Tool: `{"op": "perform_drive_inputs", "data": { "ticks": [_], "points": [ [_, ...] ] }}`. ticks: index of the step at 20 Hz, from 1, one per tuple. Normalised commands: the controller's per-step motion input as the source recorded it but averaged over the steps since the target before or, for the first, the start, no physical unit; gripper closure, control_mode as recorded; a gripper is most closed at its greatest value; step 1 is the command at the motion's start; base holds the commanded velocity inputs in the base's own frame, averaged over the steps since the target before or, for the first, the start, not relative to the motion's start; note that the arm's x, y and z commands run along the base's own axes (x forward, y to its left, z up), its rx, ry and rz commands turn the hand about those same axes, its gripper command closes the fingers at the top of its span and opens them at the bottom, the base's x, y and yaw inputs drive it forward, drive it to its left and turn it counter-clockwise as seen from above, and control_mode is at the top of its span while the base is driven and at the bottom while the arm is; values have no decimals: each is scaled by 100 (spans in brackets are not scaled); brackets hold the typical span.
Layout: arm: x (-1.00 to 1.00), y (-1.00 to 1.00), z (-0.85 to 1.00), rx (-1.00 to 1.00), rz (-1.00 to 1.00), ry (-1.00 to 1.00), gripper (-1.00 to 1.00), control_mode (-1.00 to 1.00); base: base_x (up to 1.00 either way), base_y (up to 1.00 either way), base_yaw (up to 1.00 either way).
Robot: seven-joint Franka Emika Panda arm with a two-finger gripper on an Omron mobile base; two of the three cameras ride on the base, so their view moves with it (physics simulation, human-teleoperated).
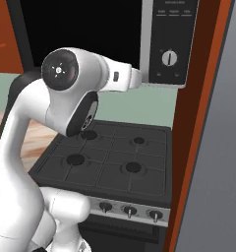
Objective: Retrieve the reheated potato from the microwave, then place the potato, cheese, and condiment on the cutting board.
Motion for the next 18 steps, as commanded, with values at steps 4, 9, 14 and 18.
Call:
{"op": "perform_drive_inputs", "data": {
  "ticks": [4, 9, 14, 18],
  "points": [
    [32, -17, 13, -5, -4, 1, -100, -100, 0, 0, 0],
    [35, -13, 12, -3, -5, 4, -100, -100, 0, 0, 0],
    [38, -6, 11, 0, -2, 2, -100, -100, 0, 0, 0],
    [30, -5, 7, 0, 0, 0, -100, -100, 0, 0, 0]
  ]
}}
